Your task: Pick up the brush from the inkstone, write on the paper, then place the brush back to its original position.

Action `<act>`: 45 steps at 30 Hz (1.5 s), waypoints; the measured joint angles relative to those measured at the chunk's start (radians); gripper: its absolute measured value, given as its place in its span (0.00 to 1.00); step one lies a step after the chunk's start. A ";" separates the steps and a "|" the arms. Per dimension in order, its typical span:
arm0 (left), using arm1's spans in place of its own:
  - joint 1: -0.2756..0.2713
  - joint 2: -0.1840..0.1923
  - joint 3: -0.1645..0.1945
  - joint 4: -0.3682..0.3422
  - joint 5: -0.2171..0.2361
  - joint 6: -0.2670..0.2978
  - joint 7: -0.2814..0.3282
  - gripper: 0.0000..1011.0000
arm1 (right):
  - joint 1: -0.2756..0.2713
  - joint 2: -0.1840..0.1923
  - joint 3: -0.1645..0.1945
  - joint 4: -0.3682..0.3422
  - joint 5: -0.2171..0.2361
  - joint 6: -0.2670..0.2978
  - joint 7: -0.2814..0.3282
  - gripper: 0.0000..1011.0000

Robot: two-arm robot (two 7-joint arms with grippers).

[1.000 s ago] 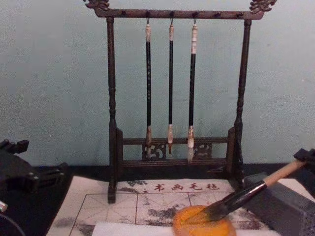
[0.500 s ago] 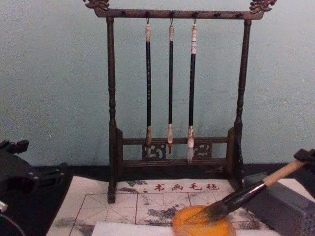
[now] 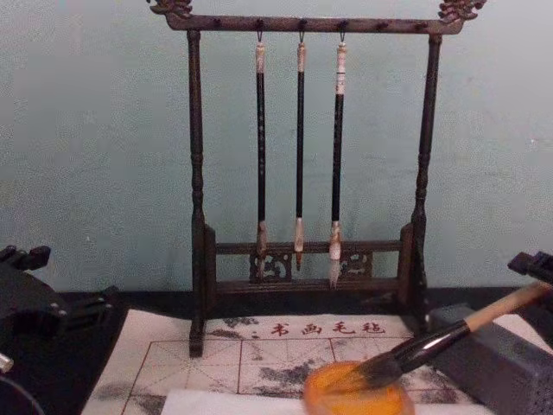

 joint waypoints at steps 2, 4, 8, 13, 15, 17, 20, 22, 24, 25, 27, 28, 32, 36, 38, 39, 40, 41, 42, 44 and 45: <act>0.000 0.000 0.000 0.000 0.000 0.000 0.000 0.99 | 0.000 0.000 0.000 0.000 0.000 0.000 0.000 0.57; 0.000 0.000 0.000 0.000 0.000 0.000 0.000 0.99 | 0.000 0.000 0.000 0.000 0.000 0.000 0.000 0.63; 0.000 0.000 0.000 0.000 0.000 0.000 0.000 0.99 | 0.000 0.000 0.000 0.000 0.000 0.000 0.000 0.75; 0.000 0.000 0.000 0.000 0.000 0.000 0.000 0.99 | 0.000 0.000 0.000 0.000 0.000 0.000 0.000 0.91; 0.000 0.000 0.000 0.000 0.000 0.000 0.000 0.99 | 0.000 0.000 0.000 0.000 0.000 0.000 0.000 0.94; 0.000 0.000 0.000 0.000 0.000 0.000 0.000 0.99 | 0.000 0.000 0.000 0.000 0.000 0.000 0.001 0.99; 0.000 0.000 0.000 0.000 0.000 0.000 0.000 0.99 | 0.000 0.000 0.000 0.000 0.000 0.000 0.000 0.99; 0.000 0.000 0.000 0.000 0.000 0.000 0.000 0.99 | 0.000 0.000 0.000 0.000 0.000 0.000 0.001 0.99; 0.000 0.000 0.000 0.000 0.000 0.000 0.000 0.99 | 0.000 0.000 0.000 0.000 0.000 0.000 0.001 0.99; 0.000 0.000 0.000 0.000 0.000 0.000 0.000 0.99 | 0.000 0.000 0.000 0.000 0.000 0.000 0.001 0.99; 0.000 0.000 0.000 0.000 0.000 0.000 0.000 0.99 | -0.004 0.004 0.002 -0.009 -0.001 -0.003 0.001 0.99; 0.000 0.000 0.000 0.000 0.000 0.000 0.000 0.99 | -0.007 0.007 0.003 -0.016 -0.003 -0.004 0.000 0.99; 0.000 0.000 0.000 0.000 0.000 0.000 0.000 0.99 | -0.031 0.028 0.004 -0.059 -0.027 -0.023 -0.008 0.99; 0.000 0.000 0.000 0.000 0.000 0.000 0.000 0.99 | -0.072 0.064 0.006 -0.121 -0.087 -0.056 -0.032 0.99; 0.000 0.000 0.000 0.000 0.000 0.000 0.000 0.99 | -0.088 0.078 0.008 -0.142 -0.114 -0.072 -0.044 0.99; 0.000 0.000 0.000 0.000 0.000 0.000 0.000 0.99 | -0.104 0.090 0.010 -0.162 -0.139 -0.087 -0.058 0.99; 0.000 0.000 0.000 0.000 0.000 0.000 0.000 0.99 | -0.113 0.098 0.011 -0.174 -0.155 -0.096 -0.067 0.99; 0.000 0.000 0.000 0.000 0.000 0.000 0.000 0.99 | -0.132 0.113 0.014 -0.196 -0.185 -0.114 -0.085 0.99; 0.000 0.000 0.000 0.000 0.000 0.000 0.000 0.99 | -0.140 0.119 0.015 -0.207 -0.201 -0.123 -0.096 0.99; 0.000 0.000 0.000 0.000 0.000 0.000 0.000 0.99 | -0.159 0.136 0.016 -0.230 -0.237 -0.137 -0.119 0.99; 0.000 0.000 0.000 0.000 0.000 0.000 0.000 0.99 | -0.168 0.144 0.016 -0.239 -0.257 -0.144 -0.132 0.99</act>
